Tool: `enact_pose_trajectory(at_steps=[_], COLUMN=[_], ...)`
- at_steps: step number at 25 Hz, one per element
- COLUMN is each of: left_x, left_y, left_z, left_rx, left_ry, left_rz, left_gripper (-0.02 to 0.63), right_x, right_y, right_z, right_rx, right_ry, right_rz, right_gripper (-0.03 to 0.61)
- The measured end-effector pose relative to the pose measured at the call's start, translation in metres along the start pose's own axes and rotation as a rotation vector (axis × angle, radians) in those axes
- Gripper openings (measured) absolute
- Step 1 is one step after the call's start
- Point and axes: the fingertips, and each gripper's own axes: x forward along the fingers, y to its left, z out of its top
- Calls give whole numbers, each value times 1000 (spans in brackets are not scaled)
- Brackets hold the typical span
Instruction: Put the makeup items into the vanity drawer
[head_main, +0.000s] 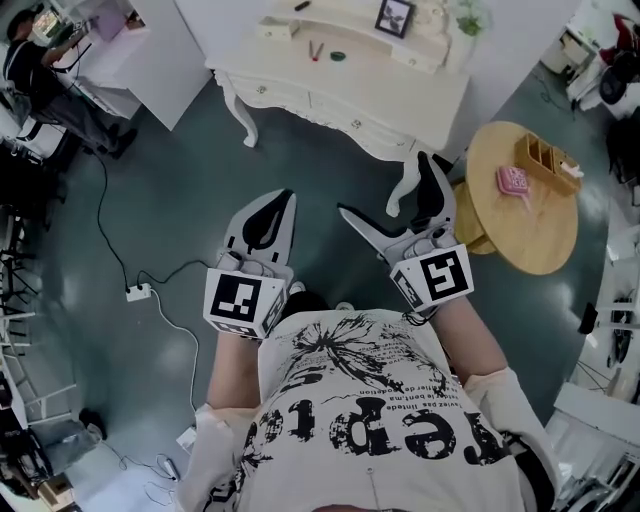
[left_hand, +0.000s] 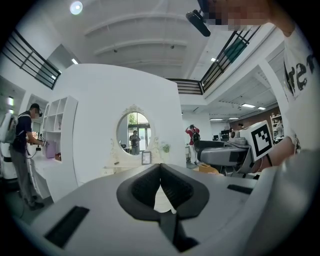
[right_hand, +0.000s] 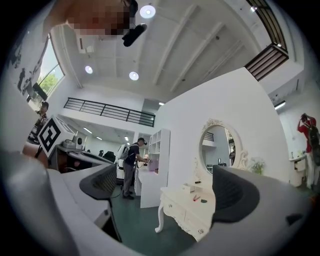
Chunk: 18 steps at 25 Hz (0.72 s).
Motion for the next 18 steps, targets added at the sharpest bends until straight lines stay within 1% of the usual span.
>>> enact_pose_trajectory(at_steps=[5, 9, 13, 18], left_x=[24, 51, 89, 160], left_y=[27, 66, 122, 220], left_z=[-2, -12, -24, -29], left_rx=[-5, -19, -20, -36], left_ry=[16, 24, 21, 12], left_rz=[14, 20, 0, -66], left_gripper=[12, 12, 12, 12], right_x=[34, 82, 146, 256], right_y=[-19, -34, -52, -79], right_z=[-13, -31, -55, -83], right_rx=[28, 44, 43, 34], right_ry=[21, 56, 103, 156], right_rz=[14, 14, -22, -80], right_gripper=[597, 594, 589, 582])
